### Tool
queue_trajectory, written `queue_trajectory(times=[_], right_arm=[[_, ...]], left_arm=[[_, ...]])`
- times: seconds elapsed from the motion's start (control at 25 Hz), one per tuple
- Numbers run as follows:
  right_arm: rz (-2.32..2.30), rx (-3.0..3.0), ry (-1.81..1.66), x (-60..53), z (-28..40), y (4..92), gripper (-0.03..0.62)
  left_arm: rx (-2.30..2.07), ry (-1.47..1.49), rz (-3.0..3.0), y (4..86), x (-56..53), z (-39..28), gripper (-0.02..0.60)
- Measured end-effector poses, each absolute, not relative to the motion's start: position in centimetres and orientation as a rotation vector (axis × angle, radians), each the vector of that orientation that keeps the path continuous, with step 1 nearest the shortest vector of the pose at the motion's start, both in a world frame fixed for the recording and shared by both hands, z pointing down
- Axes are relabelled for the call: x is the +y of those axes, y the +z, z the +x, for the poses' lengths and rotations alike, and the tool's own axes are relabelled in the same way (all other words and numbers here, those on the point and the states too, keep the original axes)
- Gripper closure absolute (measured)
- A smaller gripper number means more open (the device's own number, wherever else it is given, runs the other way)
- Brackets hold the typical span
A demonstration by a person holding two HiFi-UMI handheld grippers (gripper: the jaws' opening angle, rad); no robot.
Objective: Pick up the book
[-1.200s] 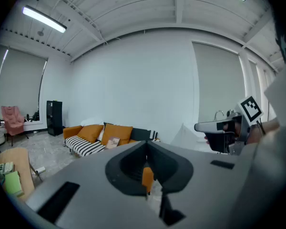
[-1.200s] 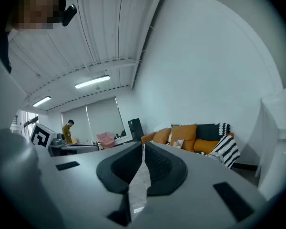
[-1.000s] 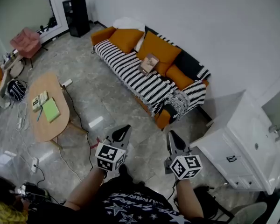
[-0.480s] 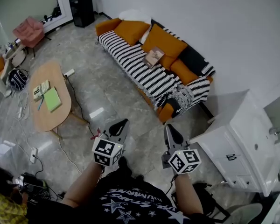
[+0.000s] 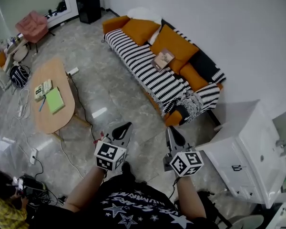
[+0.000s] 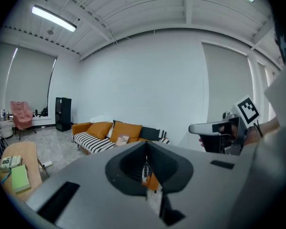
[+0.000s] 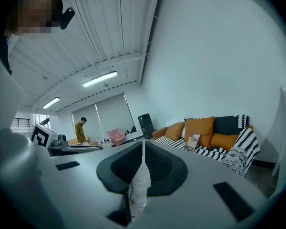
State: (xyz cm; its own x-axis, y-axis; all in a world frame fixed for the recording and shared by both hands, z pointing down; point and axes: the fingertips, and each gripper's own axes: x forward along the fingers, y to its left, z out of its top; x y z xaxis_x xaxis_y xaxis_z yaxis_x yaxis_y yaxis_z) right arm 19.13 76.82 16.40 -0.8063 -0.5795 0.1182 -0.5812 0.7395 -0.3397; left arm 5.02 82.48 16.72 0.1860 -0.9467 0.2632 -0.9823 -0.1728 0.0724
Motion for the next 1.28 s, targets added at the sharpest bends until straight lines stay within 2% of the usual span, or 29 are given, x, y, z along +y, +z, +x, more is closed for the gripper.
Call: queue_trajectory(times=[0.84, 1.28], right_arm=[[1.029, -2.846, 0.589, 72.5, 11.5, 17.4, 0.56], [1.009, -2.792, 0.7, 65.7, 11.8, 20.7, 0.56]], left_arm=[[-1.831, 0.223, 2.263, 17.4, 77.9, -3.8, 0.575], [-1.856, 0.189, 2.22, 17.8, 71.7, -3.6, 0.574]])
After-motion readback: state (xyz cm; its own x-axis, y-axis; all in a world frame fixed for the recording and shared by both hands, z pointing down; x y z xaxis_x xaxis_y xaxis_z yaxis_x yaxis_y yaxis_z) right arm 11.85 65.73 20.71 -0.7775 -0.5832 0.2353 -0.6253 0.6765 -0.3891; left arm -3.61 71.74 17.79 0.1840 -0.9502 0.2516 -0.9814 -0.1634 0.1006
